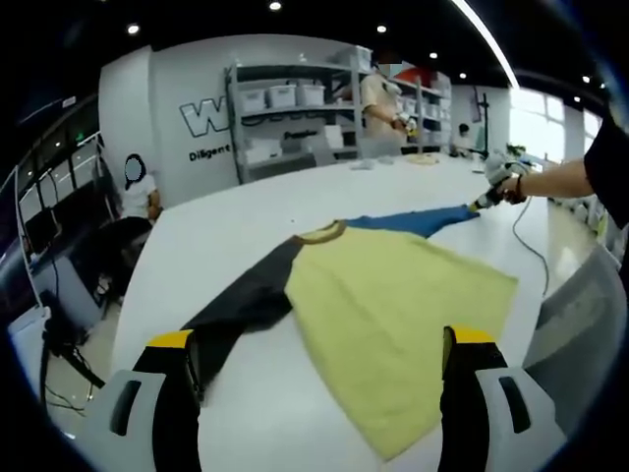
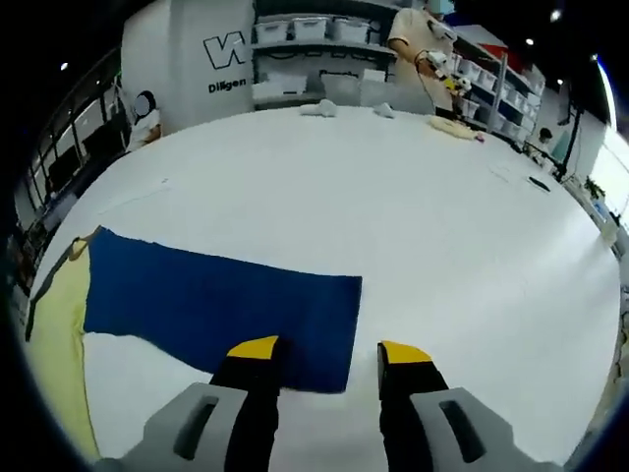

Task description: Fold the garment on the visible template until the final outline fits inside the template.

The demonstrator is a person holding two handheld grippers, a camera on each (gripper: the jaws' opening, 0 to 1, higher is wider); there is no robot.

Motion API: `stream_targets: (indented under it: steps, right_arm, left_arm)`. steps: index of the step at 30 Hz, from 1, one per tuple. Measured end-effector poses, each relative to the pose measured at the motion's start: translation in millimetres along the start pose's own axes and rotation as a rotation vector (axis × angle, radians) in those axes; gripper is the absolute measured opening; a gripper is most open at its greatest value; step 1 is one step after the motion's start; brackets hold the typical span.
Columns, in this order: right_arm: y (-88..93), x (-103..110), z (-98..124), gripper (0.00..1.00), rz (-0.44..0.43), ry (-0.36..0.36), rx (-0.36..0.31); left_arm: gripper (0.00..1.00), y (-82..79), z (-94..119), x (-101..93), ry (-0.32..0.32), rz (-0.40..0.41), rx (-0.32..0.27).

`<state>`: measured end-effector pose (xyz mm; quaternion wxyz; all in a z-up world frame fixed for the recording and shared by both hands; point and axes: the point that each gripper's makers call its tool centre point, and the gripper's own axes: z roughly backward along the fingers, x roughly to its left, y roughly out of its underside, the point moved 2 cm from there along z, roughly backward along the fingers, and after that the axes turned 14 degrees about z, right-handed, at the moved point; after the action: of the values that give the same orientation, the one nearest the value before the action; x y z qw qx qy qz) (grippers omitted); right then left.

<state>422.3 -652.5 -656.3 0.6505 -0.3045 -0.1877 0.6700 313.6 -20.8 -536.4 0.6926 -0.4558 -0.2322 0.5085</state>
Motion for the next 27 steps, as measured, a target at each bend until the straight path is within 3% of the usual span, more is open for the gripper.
stream_targets:
  steps: [5,12,19,22,27]
  right_arm:
    - [6.0,5,3,0.31,-0.005,0.019,0.014]
    - [3.8,12,5,0.06,-0.004,0.020,0.023]
    - [1.4,-3,0,0.00,0.030,0.043,0.041]
    - [0.1,-5,-4,0.00,0.011,0.026,0.043]
    - [-3.4,-3,-7,0.00,0.058,0.024,0.046]
  left_arm:
    - [0.99,2.1,3,4.0,-0.011,0.004,0.003]
    - [0.99,4.5,6,6.2,-0.019,0.005,0.013]
    - [0.99,3.9,9,8.7,-0.028,-0.001,0.014]
    - [0.99,4.3,9,8.4,-0.028,-0.006,0.018]
    - [0.99,4.6,9,7.3,-0.022,-0.012,0.025]
